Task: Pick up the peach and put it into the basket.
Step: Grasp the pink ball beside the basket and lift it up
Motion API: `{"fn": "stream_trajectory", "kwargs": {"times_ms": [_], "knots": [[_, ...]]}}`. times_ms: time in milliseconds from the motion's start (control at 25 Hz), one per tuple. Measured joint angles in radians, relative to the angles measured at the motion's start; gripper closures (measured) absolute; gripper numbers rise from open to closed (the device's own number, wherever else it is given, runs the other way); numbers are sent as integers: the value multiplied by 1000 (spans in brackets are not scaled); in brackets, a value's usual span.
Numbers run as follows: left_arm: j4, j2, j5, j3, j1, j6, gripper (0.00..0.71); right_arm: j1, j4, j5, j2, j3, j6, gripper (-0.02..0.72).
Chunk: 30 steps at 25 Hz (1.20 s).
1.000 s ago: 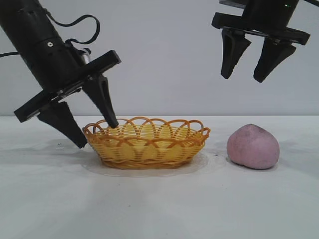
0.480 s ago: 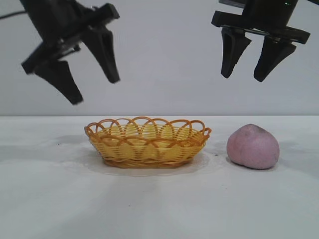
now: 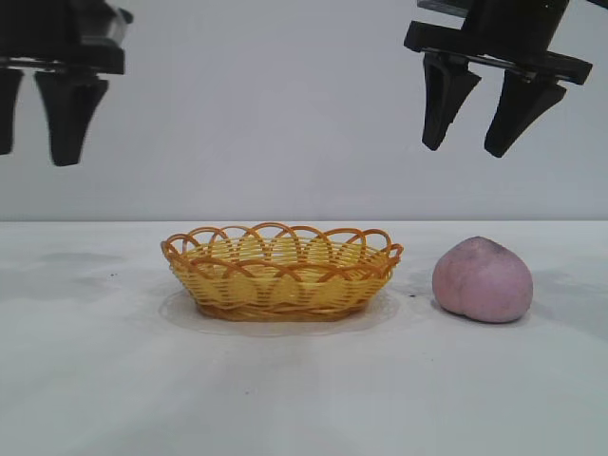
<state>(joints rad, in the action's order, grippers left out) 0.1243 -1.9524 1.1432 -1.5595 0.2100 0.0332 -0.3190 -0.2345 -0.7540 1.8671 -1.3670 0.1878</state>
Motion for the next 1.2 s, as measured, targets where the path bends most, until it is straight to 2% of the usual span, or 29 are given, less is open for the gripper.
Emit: {"fn": "stream_trajectory", "kwargs": {"times_ms": [240, 400, 600, 720, 1200], "knots": [[-6, 0, 61, -1, -152, -2, 244, 0, 0, -1, 0, 0, 2, 254], [-3, 7, 67, -1, -213, -14, 244, 0, 0, -2, 0, 0, 2, 254], [-5, 121, 74, 47, -217, -20, 244, 0, 0, -7, 0, 0, 2, 254], [-20, 230, 76, 128, -217, -20, 244, 0, 0, -8, 0, 0, 2, 254], [-107, 777, -16, 662, -217, -27, 244, 0, 0, -21, 0, 0, 2, 254]]}}
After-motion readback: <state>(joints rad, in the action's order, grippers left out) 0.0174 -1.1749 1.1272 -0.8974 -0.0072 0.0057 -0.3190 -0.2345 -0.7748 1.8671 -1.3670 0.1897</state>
